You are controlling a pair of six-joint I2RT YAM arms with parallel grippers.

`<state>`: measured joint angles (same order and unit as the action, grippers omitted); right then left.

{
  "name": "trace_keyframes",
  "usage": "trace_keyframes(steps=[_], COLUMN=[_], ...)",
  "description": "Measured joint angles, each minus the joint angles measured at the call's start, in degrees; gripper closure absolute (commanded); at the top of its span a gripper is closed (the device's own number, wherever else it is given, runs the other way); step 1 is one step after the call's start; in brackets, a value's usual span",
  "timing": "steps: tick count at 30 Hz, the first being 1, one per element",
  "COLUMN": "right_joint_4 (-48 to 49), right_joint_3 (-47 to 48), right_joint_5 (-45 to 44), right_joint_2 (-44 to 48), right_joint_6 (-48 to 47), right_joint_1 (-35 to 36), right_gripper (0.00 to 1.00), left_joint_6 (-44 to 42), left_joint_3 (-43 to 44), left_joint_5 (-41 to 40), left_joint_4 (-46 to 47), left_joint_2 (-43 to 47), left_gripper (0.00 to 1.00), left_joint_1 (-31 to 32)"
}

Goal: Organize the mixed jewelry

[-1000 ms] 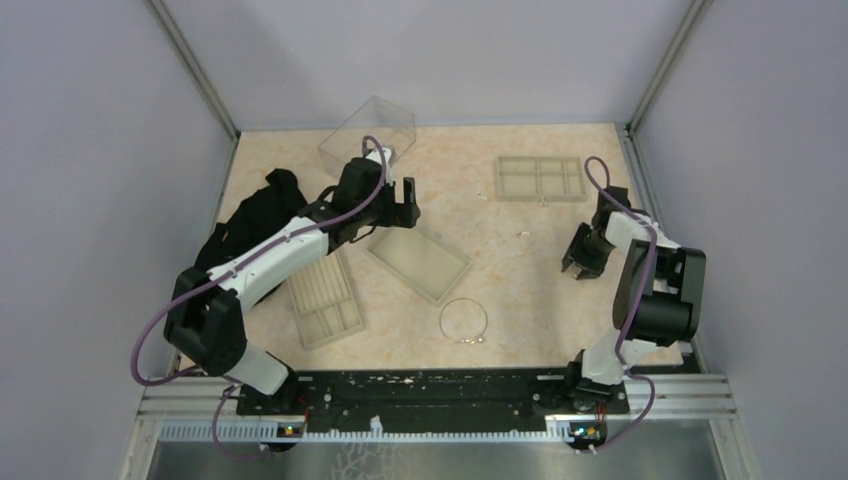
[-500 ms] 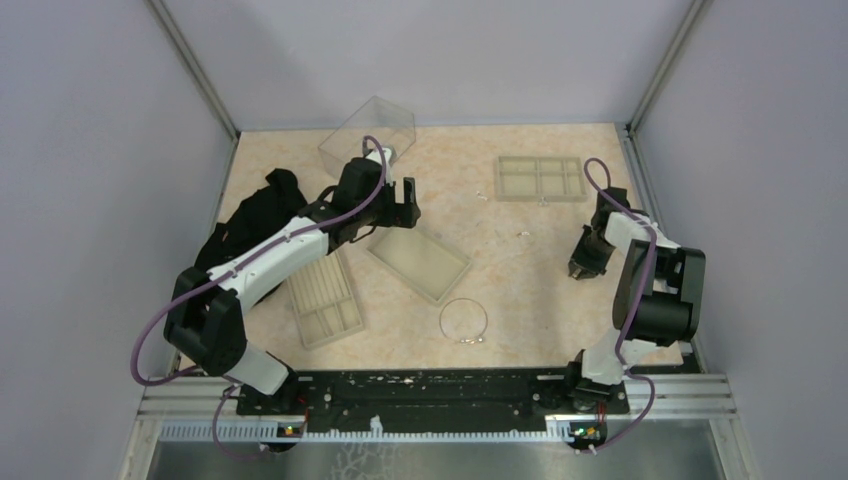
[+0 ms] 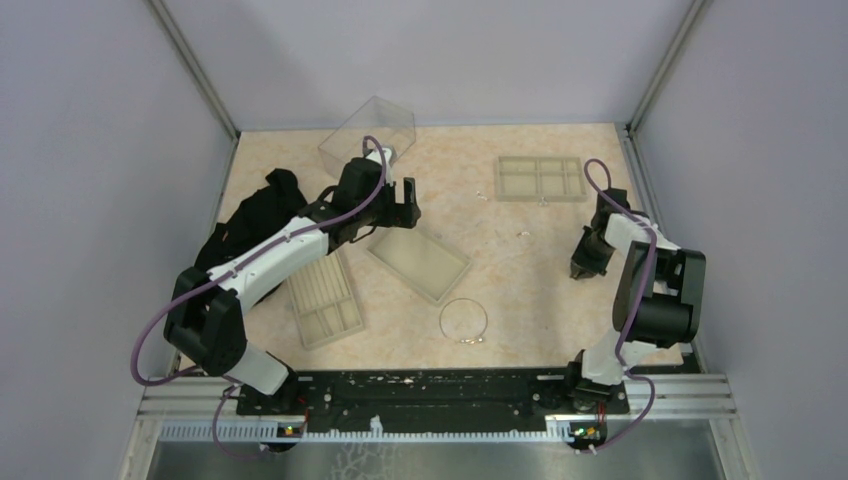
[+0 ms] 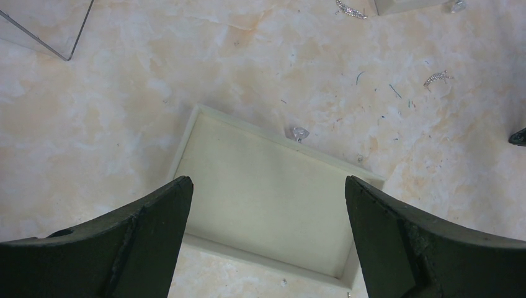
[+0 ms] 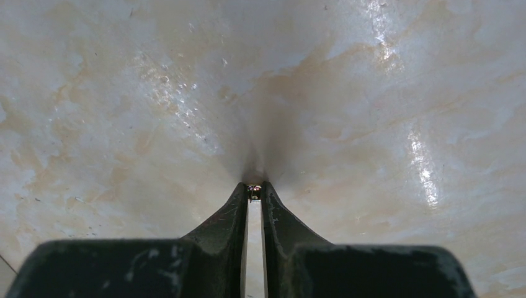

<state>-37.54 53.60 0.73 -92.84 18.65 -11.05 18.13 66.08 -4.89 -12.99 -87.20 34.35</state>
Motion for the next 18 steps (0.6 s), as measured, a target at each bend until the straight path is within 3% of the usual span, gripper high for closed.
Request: trace_keyframes(steps=[11, 18], right_joint_4=[-1.84, -3.65], right_joint_3=[0.57, 8.46], right_joint_5=[1.90, 3.34], right_joint_2=[0.85, 0.85], right_joint_6=[0.07, 1.11], right_joint_1=[0.50, 4.35], right_gripper=[0.98, 0.98], left_joint_6=[-0.02, -0.17], left_joint_3=[-0.02, -0.02], left_joint_5=[-0.20, -0.52], left_joint_4=[0.02, 0.00], left_joint_2=[0.02, 0.33], left_gripper=[0.01, 0.01], left_joint_1=[0.00, 0.00])
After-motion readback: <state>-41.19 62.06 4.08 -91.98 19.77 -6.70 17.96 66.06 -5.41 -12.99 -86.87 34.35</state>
